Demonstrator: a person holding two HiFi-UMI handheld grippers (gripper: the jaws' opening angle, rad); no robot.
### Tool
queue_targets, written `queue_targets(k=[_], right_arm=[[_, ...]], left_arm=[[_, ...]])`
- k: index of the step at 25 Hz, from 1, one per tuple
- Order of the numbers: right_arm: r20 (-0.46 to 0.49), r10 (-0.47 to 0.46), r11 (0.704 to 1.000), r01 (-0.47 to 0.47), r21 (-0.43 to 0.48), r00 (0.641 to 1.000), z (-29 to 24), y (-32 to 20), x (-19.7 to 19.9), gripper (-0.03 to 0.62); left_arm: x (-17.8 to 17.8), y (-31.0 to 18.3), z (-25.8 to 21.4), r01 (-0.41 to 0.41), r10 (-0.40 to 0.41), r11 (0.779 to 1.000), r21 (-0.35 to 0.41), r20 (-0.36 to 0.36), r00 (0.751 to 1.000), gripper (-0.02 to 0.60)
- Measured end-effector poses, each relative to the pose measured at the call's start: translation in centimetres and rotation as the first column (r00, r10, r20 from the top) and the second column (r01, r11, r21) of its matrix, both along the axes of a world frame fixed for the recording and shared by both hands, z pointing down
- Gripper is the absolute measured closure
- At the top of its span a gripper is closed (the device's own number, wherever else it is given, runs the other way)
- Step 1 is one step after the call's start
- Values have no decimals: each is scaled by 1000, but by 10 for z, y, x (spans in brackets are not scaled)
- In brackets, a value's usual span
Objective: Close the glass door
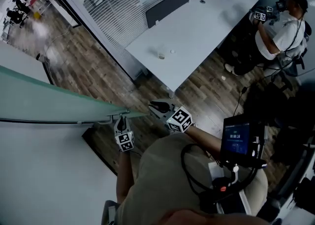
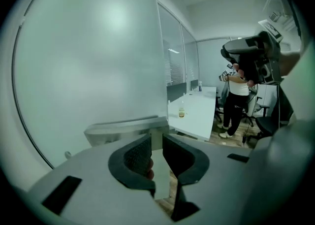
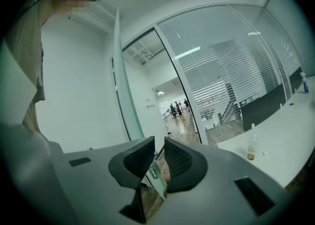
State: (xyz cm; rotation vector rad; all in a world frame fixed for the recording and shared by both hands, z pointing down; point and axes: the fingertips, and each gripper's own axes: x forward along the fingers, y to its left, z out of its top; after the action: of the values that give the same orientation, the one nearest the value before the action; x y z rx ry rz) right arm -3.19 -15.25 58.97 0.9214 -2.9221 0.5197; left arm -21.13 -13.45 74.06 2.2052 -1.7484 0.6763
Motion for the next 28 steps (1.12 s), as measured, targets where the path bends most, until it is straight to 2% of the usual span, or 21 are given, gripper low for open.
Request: queue_targets(k=[2,5,7,12,15,18,21,25,28], right_arm=[[5,-21,1000,21,8,1000,-1,2,-5,526],[21,-11,999,10,41,1000,-12,2,1,526],[31,14,998,-16,68,999,-24,-5,8,526],[18,-4,1000,4,23,1000,-22,7,9,526],[12,-6,1000,6,23,1000,-14,7,21,527],[1,16,999,-16,31,1000,-10,-1,32,526],[11,32,999,-32,11,999,0,-7,28,526],[9,38,999,-38,2,999,5,-20,18,526],[9,57,998,-57,-2,998,1,-26,17,526]], left_arm=[[-14,5,-5,-6,5,1000,28,38,999,517],[-25,-3,-6,-92,87,995,48,108,990,415],[-33,-19,-15,-124,114,991,45,179,977,384],[-78,-3,-4,-49,50,999,-11,302,952,365],[-88,-12,15,-33,44,999,-34,390,920,362],[-88,-33,21,-58,55,998,-8,473,880,364],[-99,-41,29,-76,65,997,1,500,864,364],[-110,-59,32,-58,79,997,-55,542,836,367],[-103,-70,40,-63,104,994,-94,535,838,367]])
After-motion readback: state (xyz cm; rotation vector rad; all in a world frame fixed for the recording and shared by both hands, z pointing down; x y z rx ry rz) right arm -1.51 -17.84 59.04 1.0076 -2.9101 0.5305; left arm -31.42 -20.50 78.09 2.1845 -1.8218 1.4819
